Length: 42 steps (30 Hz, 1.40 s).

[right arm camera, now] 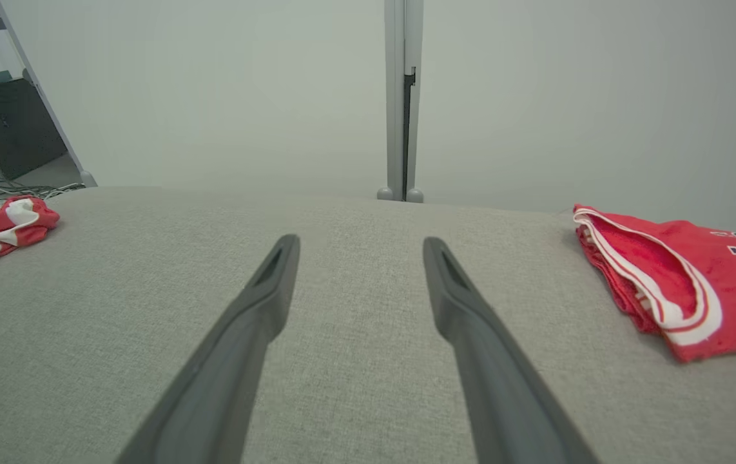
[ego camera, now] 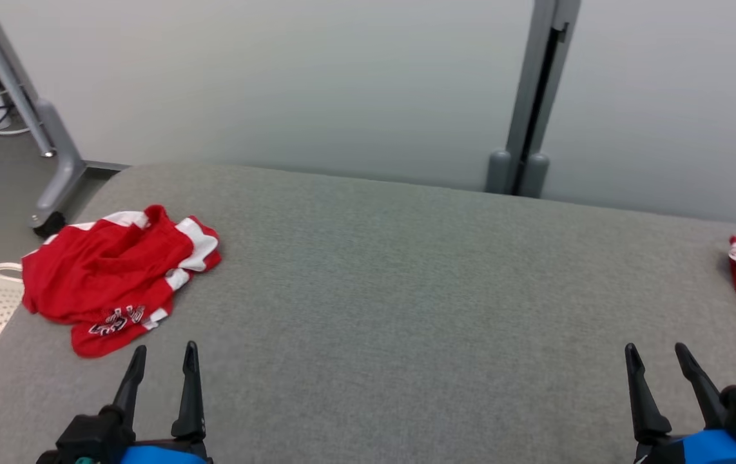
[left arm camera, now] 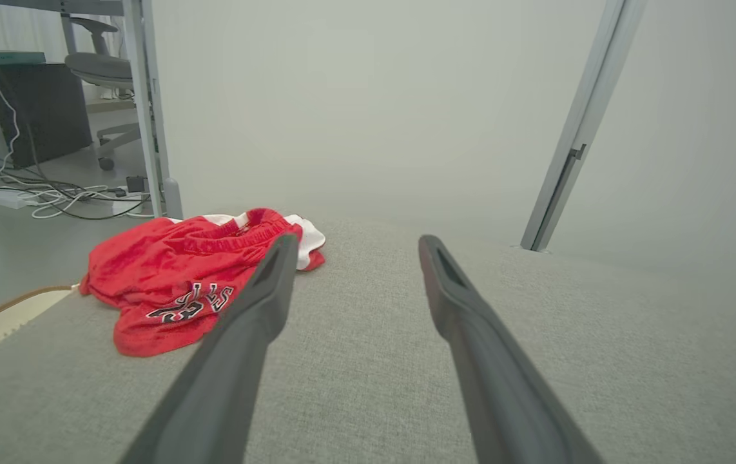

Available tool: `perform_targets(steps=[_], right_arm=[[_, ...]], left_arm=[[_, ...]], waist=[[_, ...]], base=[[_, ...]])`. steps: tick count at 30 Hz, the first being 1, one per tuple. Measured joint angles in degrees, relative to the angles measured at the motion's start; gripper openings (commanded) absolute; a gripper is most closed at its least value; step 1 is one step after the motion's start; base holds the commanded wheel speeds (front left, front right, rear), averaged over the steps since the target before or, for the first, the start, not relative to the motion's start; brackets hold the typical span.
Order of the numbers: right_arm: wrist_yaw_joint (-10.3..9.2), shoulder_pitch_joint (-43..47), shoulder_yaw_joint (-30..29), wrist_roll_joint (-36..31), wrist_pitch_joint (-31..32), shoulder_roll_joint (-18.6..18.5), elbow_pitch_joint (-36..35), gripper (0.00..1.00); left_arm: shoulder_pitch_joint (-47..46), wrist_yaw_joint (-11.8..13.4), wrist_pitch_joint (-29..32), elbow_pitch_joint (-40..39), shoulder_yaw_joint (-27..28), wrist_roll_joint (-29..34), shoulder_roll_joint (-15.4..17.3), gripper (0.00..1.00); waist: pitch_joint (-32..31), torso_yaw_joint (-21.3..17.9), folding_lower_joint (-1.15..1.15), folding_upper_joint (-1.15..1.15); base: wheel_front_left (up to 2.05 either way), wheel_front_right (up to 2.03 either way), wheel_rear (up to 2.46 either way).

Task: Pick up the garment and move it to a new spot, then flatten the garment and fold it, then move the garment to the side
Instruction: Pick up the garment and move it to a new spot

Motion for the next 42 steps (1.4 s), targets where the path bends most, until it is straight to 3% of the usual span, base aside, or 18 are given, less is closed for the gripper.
perform_targets(steps=[12, 20, 34, 39, 42], right_arm=[[0.0, -0.38, 3.53, 0.04, -1.72, 0.03, 2.38, 1.0], [0.0, -1.03, 5.3, 0.01, -3.42, 0.04, 4.08, 1.0], [0.0, -1.91, 5.59, -0.05, -3.74, 0.03, 4.7, 1.0], [0.0, -2.88, 5.99, -1.02, -3.67, 0.04, 3.53, 1.0], [0.0, -3.57, 6.28, -1.45, -3.41, 0.04, 2.55, 1.0]], left_arm=[[0.43, 0.01, 0.0, 0.69, 1.07, -0.15, 0.38, 1.0], [1.38, 0.34, 0.01, 0.21, 1.74, -0.36, 0.68, 1.0], [0.62, 1.11, 1.36, -2.13, 3.66, -2.74, 1.18, 1.0], [-5.17, 1.53, 5.08, -6.61, 6.03, -3.69, 4.35, 1.0], [-9.62, 1.89, 10.53, -8.32, 8.2, -6.14, 6.44, 1.0]], waist=[[0.06, 11.75, 0.0, 0.0], [0.94, 16.28, 0.0, 0.0], [2.82, 16.79, 0.0, 0.0], [4.9, 15.76, 0.01, 0.0], [6.79, 14.56, 0.0, 0.0]], base=[[0.0, 0.0, 0.0], [0.0, 0.0, 0.0], [0.0, 0.0, 0.0], [0.0, 0.0, 0.0], [0.0, 0.0, 0.0]])
